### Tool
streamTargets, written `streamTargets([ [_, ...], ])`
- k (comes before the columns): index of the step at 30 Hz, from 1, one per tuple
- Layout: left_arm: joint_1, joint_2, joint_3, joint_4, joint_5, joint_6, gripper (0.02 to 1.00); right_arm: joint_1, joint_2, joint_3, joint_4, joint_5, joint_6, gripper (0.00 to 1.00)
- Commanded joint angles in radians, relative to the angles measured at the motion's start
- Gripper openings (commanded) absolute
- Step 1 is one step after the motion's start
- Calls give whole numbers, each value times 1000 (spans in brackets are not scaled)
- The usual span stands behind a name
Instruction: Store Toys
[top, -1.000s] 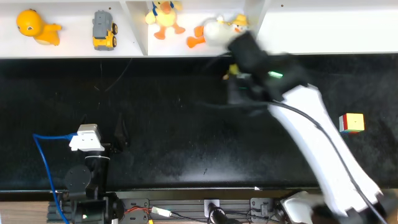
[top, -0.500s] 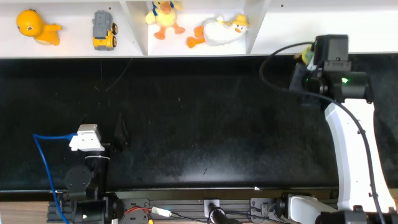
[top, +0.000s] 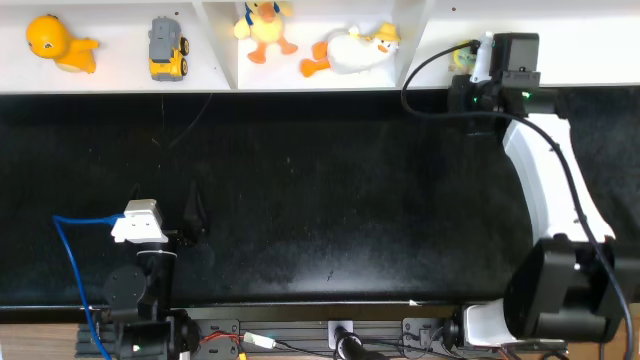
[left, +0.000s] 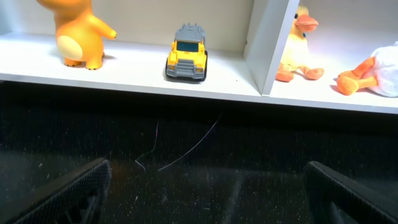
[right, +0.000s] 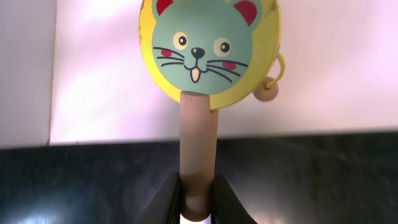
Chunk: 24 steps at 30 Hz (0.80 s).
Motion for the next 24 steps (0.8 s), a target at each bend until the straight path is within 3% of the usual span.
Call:
streamTargets([
  [1,3,-12,-6,3,-5,-11,998,1,27,-2,66,-36,-16,45],
  [19,3,-12,-6,3,-5,-11,998,1,123,-2,262,-69,-14,56],
  [20,3,-12,-6,3,-5,-11,998,1,124,-2,262,-69,-14,159],
  [21,3,-12,-6,3,-5,-11,998,0,125,-2,261,-69,-14,391],
  [24,3,-12,-6,3,-5,-11,998,0,124,0,258,-69,-7,643],
])
